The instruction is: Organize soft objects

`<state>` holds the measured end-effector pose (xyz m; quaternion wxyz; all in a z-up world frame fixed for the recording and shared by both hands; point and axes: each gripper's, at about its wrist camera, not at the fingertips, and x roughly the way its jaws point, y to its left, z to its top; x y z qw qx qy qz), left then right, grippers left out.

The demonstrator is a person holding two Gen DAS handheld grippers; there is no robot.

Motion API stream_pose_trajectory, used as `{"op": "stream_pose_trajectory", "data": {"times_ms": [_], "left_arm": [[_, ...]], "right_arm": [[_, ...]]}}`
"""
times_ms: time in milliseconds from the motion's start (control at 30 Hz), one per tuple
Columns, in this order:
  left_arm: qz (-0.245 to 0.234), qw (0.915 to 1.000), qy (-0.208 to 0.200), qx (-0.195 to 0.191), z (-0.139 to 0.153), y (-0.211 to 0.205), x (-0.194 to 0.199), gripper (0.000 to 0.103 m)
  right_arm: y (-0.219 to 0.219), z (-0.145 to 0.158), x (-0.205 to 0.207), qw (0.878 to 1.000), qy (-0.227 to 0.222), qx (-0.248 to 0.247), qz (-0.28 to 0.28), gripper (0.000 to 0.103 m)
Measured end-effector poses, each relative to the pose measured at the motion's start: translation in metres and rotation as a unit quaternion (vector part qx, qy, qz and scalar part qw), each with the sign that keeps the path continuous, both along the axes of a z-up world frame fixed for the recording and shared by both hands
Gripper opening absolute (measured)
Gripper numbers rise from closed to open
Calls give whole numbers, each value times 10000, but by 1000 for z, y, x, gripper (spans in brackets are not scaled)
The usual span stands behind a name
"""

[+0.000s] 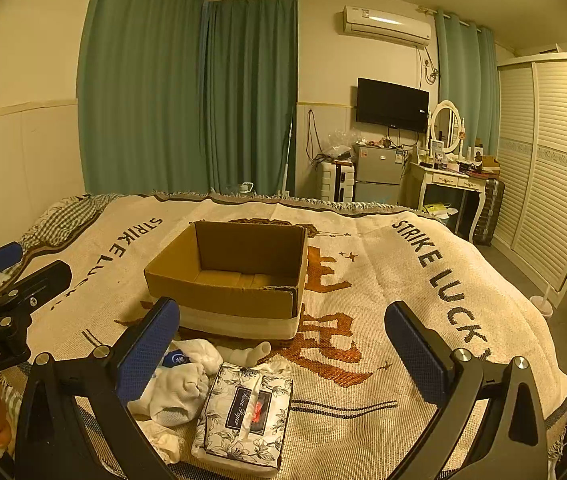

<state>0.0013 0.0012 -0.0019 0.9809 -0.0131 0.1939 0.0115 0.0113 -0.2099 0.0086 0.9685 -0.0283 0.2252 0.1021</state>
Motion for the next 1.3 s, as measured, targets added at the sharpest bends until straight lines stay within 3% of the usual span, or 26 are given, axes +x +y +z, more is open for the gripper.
{"op": "stream_pose_trajectory", "data": {"times_ms": [533, 767, 867, 1000, 1133, 1300], "left_arm": [[-36, 9997, -238, -52, 18, -3, -15, 97], [-63, 9999, -34, -122, 32, 0, -26, 97], [-104, 9996, 243, -136, 18, -2, -25, 97], [-85, 9966, 817, -86, -23, -10, -15, 97], [-26, 9910, 1282, -386, -64, -9, -6, 96], [103, 9840, 1725, -440, -93, -6, 4, 96]], "right_arm": [[-3, 19, -17, 9998, -193, -108, -16, 103], [-9, 31, -41, 9989, -50, -439, 128, 103], [-12, 22, -51, 9980, 149, -571, 229, 103], [-13, -6, -48, 9963, 616, -541, 254, 103], [-11, -39, -41, 9929, 1011, -548, 310, 103], [5, -80, -30, 9866, 1414, -557, 590, 103]]}}
